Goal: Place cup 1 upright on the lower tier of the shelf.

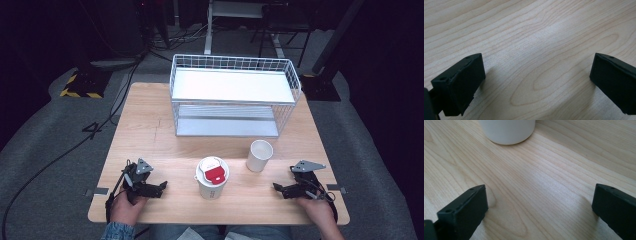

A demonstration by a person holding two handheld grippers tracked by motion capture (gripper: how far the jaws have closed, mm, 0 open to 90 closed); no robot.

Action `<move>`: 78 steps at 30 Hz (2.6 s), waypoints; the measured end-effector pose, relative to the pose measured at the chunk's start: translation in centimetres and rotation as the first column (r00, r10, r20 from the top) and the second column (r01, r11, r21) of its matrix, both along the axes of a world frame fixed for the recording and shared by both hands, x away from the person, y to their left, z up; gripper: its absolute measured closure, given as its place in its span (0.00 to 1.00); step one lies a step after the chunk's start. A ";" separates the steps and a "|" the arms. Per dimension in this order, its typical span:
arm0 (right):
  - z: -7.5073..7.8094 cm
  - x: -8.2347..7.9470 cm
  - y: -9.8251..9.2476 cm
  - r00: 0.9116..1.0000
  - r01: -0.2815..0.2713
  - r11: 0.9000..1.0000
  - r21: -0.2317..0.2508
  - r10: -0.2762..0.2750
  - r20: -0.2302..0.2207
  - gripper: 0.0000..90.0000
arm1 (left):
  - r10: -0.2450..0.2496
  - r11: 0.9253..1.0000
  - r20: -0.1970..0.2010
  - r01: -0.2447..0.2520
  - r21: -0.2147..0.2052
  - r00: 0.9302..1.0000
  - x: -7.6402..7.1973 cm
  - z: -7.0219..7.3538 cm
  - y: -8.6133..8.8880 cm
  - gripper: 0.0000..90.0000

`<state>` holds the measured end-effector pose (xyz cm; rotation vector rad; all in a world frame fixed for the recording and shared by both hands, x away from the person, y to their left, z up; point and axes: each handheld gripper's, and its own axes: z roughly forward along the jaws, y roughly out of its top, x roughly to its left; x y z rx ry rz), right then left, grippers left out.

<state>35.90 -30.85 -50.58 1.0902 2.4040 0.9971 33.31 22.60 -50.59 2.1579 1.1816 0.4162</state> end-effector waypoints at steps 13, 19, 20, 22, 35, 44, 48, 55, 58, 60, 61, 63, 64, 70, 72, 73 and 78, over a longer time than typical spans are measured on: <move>1.3 0.1 -0.8 1.000 0.006 0.999 0.034 -0.005 -0.014 0.08 | 0.000 1.000 0.000 0.000 0.000 1.000 0.0 0.0 0.0 0.01; 2.7 -0.4 -0.7 0.999 -0.008 0.998 0.070 0.005 0.036 0.08 | 0.000 1.000 0.000 0.000 0.000 1.000 0.0 0.0 0.0 0.01; 2.9 -0.4 -0.6 0.999 -0.010 0.997 0.075 0.007 0.042 0.08 | 0.000 1.000 0.000 0.000 0.000 1.000 0.0 0.0 0.0 0.01; 3.3 -0.5 -0.5 0.998 -0.013 0.997 0.080 0.008 0.057 0.08 | 0.005 1.000 0.000 -0.005 -0.001 1.000 0.0 0.0 0.0 0.01; 4.9 0.1 1.5 0.993 -0.051 0.993 0.105 0.039 0.111 0.08 | 0.006 1.000 0.000 -0.006 -0.001 1.000 0.0 0.0 -0.1 0.01; 5.0 0.8 2.8 0.990 -0.071 0.992 0.109 0.056 0.131 0.08 | 0.005 1.000 0.000 -0.005 -0.001 1.000 0.0 0.0 -0.1 0.01; 4.7 1.4 3.3 0.988 -0.062 0.991 0.115 0.045 0.147 0.08 | 0.005 1.000 0.000 -0.005 -0.001 1.000 0.0 0.0 -0.1 0.01; 3.9 2.2 4.5 0.985 -0.057 0.992 0.113 0.038 0.168 0.08 | 0.005 1.000 -0.001 -0.005 -0.001 1.000 0.0 0.0 -0.1 0.01; 3.3 2.7 5.0 0.986 -0.053 0.992 0.112 0.035 0.162 0.08 | 0.005 1.000 0.000 -0.005 -0.001 1.000 0.0 0.0 -0.1 0.01; 3.0 2.9 5.2 0.987 -0.051 0.993 0.109 0.034 0.157 0.07 | 0.005 1.000 0.000 -0.005 -0.001 1.000 0.0 0.0 -0.1 0.01; 2.8 3.0 5.3 0.987 -0.053 0.993 0.110 0.035 0.155 0.07 | 0.006 1.000 0.000 -0.006 -0.001 1.000 0.0 0.0 -0.1 0.01; 2.6 3.1 5.7 0.988 -0.057 0.993 0.105 0.041 0.149 0.08 | 0.005 1.000 0.000 -0.005 -0.001 1.000 0.0 0.0 -0.1 0.01; 2.6 3.1 5.7 0.988 -0.057 0.993 0.105 0.041 0.149 0.08 | 0.005 1.000 0.000 -0.005 -0.001 1.000 0.0 0.0 -0.1 0.01; 1.9 3.4 6.3 0.987 -0.070 0.988 0.137 0.049 0.155 0.09 | 0.005 1.000 0.000 -0.005 -0.001 1.000 0.0 0.0 -0.1 0.01; 1.7 3.5 6.4 0.987 -0.070 0.986 0.149 0.047 0.153 0.09 | 0.005 1.000 0.000 -0.005 -0.001 1.000 0.0 0.0 -0.1 0.01; 1.5 3.6 6.6 0.987 -0.069 0.985 0.159 0.044 0.156 0.10 | 0.005 1.000 0.000 -0.005 -0.001 1.000 0.0 0.0 -0.1 0.01; 1.2 3.7 6.8 0.984 -0.067 0.985 0.161 0.039 0.171 0.12 | 0.006 1.000 0.000 -0.006 -0.001 1.000 0.0 0.0 -0.1 0.01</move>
